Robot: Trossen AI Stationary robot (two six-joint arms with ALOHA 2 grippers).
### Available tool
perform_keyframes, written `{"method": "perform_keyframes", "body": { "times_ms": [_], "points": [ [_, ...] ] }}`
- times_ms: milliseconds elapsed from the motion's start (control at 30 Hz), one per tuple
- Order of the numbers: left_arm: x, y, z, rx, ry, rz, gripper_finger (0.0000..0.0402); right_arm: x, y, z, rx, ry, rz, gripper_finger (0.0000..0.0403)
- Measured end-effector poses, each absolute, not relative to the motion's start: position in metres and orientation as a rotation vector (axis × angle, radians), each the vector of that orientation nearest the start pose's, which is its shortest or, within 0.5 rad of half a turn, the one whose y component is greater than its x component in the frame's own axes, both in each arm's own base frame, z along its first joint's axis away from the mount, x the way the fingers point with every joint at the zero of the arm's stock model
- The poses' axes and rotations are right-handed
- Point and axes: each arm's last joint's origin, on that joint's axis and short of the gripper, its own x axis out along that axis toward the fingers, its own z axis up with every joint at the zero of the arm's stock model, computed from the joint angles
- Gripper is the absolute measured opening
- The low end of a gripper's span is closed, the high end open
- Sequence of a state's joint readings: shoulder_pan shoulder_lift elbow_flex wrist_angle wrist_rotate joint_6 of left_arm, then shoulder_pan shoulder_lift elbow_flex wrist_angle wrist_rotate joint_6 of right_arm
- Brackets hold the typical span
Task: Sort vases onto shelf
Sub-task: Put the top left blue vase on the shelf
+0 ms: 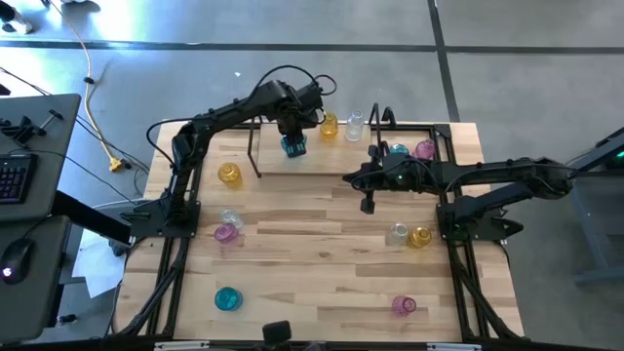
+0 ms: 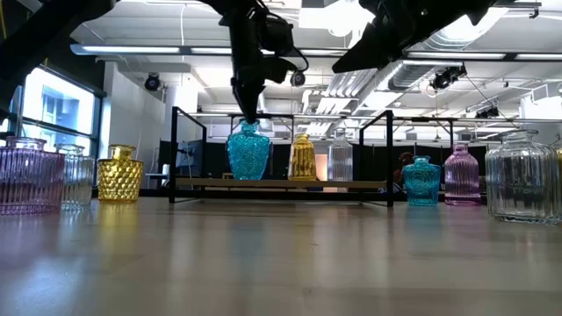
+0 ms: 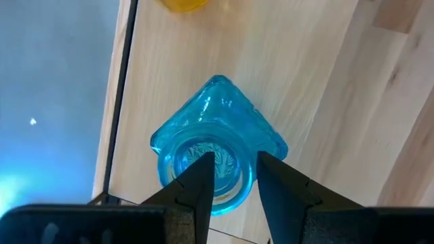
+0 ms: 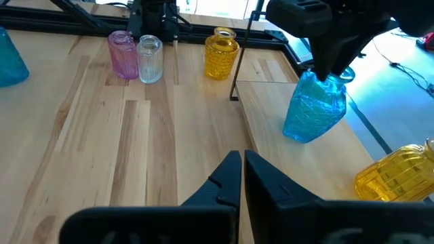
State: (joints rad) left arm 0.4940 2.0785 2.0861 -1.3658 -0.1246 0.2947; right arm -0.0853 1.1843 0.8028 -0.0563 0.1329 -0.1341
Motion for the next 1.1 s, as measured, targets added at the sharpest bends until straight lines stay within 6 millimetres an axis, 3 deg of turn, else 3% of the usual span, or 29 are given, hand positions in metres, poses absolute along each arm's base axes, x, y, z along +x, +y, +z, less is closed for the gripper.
{"method": "perform_keyframes", "body": {
  "times_ms": [333, 667, 1000, 1100],
  "points": [
    [0.367, 0.194, 0.303, 0.071, 1.406, 0.301, 0.0068, 0.256, -0.026, 0.272, -0.165, 0.454, -0.180, 0.0000],
    [0.364, 0.195, 0.306, 0.051, 1.403, 0.327, 0.0125, 0.256, -0.026, 0.272, -0.167, 0.454, -0.179, 0.0000],
    [0.340, 0.179, 0.352, 0.048, 1.272, 0.377, 0.0136, 0.258, -0.026, 0.275, -0.217, 0.425, -0.171, 0.0000],
    [0.332, 0.169, 0.357, 0.020, 1.229, 0.344, 0.0136, 0.258, -0.026, 0.277, -0.228, 0.404, -0.171, 0.0000]
  ]
}}
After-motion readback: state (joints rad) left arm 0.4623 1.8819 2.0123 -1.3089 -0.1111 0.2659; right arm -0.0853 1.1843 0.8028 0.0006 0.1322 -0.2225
